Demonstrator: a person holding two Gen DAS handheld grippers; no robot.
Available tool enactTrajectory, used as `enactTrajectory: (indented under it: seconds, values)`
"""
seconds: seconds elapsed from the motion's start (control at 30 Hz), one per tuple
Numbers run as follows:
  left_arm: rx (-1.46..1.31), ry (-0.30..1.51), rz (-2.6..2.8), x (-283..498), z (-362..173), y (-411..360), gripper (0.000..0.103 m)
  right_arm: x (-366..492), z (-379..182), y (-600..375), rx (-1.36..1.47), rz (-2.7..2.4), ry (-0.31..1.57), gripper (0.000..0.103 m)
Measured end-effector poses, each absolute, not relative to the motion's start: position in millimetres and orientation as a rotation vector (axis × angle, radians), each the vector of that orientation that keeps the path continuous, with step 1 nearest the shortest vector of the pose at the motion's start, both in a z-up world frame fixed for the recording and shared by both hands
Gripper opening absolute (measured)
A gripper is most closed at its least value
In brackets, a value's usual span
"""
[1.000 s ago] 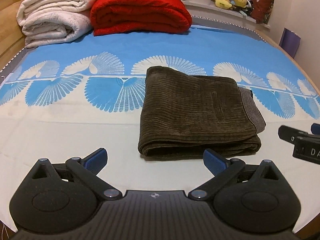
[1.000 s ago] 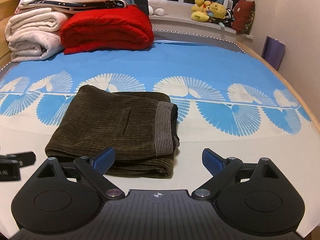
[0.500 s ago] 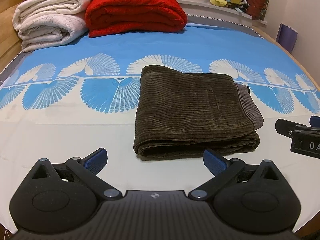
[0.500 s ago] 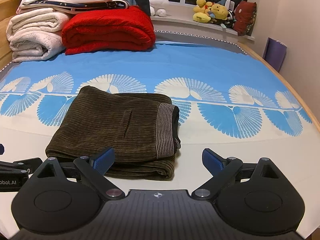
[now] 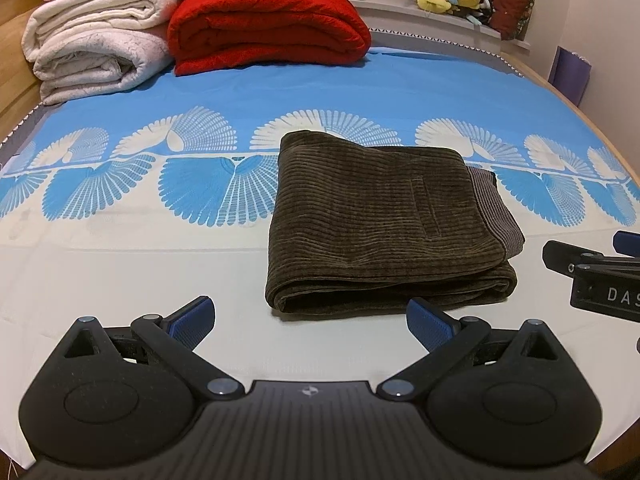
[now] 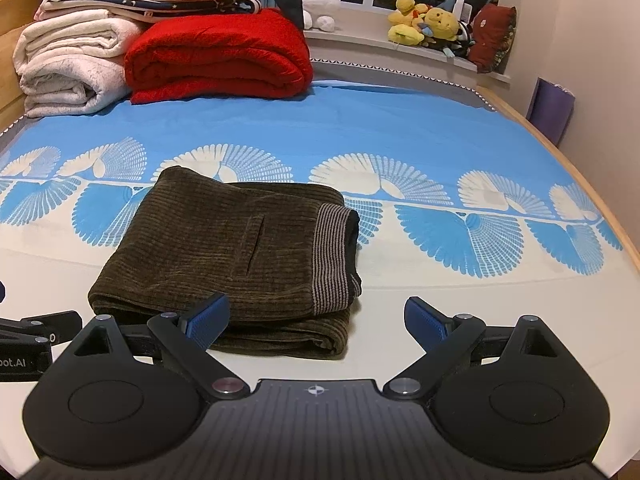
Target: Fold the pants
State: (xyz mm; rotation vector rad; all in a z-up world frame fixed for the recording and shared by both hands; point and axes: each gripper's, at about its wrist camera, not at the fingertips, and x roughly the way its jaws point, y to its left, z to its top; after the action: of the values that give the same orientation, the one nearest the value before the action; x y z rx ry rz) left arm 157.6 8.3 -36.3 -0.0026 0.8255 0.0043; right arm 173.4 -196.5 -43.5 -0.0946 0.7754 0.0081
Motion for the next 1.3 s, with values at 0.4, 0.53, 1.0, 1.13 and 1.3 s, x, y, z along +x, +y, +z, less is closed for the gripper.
enactTrajectory:
  seconds: [0.4, 0.53, 1.0, 1.13, 1.3]
  values:
    - [-0.002, 0.828, 0.000, 158.5, -36.9, 7.5, 0.102, 174.7, -44.8, -195.8, -0.106, 0.011, 0.781, 0.095]
    - [0.000, 0.831, -0.002, 158.6, -37.1, 7.0, 0.102, 175.1, -45.4, -195.1, -0.106, 0.011, 0.783, 0.095]
    - [0.002, 0.832, -0.009, 158.9, -37.8, 5.9, 0.102, 175.6, -45.6, -193.9, -0.108, 0.013, 0.782, 0.095]
    - [0.002, 0.833, -0.012, 158.7, -37.9, 5.8, 0.102, 175.5, -45.6, -193.7, -0.108, 0.012, 0.781, 0.095]
    - [0.005, 0.829, -0.015, 158.0, -37.9, 5.4, 0.102, 175.6, -45.5, -193.3, -0.108, 0.012, 0.781, 0.095]
